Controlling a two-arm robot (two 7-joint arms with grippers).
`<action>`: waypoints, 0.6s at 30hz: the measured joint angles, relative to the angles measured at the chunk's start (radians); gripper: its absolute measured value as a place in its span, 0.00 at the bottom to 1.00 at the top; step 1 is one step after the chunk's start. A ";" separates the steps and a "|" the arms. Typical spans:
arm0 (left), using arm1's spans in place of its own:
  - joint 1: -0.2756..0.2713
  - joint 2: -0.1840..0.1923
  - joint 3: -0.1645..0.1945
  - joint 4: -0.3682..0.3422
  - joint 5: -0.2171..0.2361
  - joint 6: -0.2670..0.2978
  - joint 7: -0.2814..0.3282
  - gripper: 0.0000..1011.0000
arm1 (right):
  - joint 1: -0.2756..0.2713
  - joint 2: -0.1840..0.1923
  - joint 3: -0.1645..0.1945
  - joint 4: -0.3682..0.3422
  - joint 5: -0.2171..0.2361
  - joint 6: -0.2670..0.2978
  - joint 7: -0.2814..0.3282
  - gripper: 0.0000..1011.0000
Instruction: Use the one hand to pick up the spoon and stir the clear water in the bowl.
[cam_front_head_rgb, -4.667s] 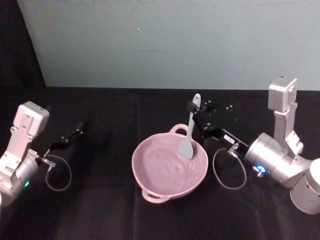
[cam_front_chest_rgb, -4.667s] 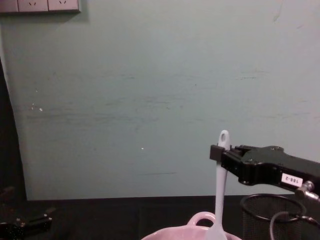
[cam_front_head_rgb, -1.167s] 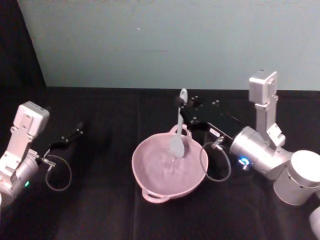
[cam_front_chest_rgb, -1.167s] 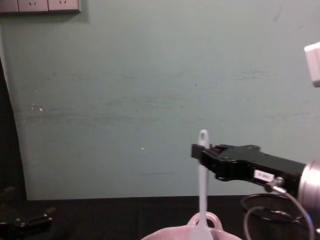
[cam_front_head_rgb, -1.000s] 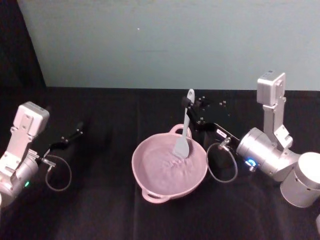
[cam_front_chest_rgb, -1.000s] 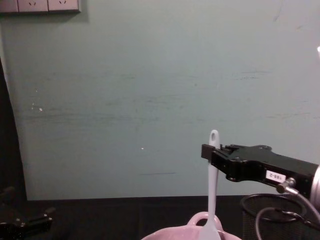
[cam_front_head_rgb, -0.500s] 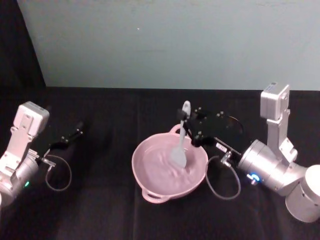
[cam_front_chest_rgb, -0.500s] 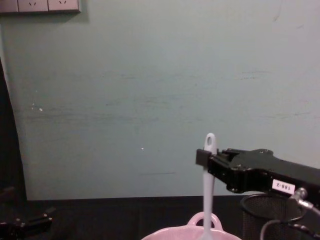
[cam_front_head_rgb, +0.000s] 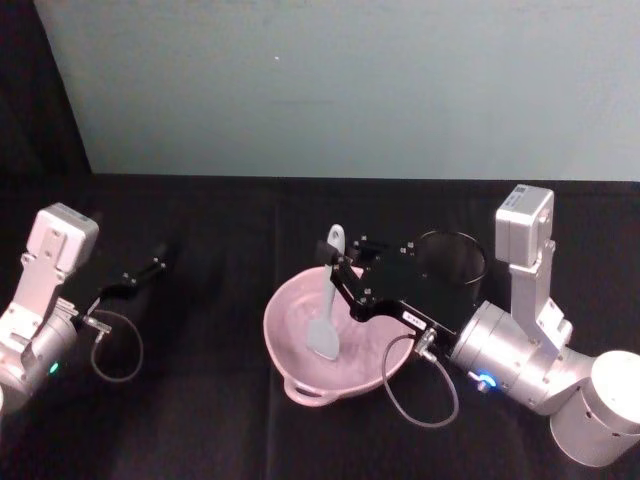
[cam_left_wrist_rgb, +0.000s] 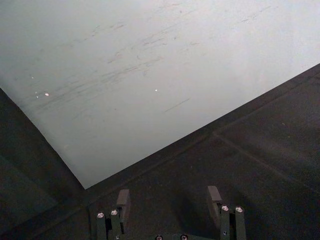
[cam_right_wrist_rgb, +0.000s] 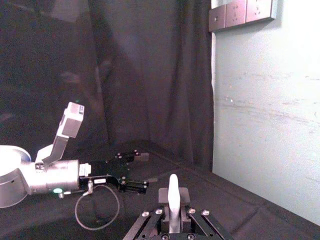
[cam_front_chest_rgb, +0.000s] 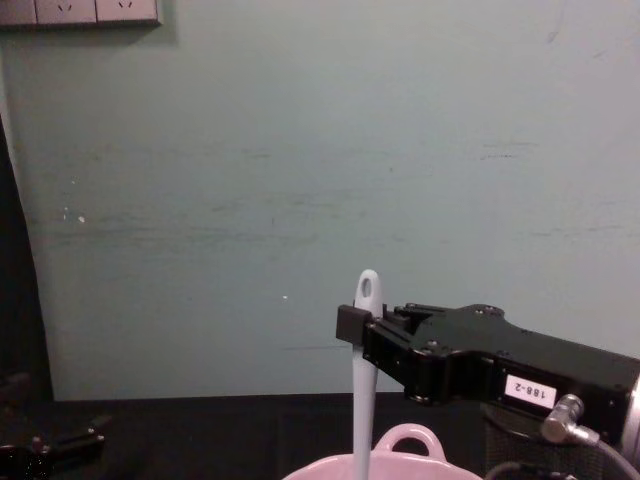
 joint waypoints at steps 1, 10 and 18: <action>0.000 0.000 0.000 0.000 0.000 0.000 0.000 0.99 | 0.000 -0.001 0.000 -0.001 0.000 0.000 -0.001 0.12; 0.000 0.000 0.000 0.000 0.000 0.000 0.000 0.99 | 0.029 0.012 0.036 -0.035 0.042 0.017 -0.002 0.12; 0.000 0.000 0.000 0.000 0.000 0.000 0.000 0.99 | 0.104 0.063 0.073 -0.076 0.088 0.097 0.004 0.12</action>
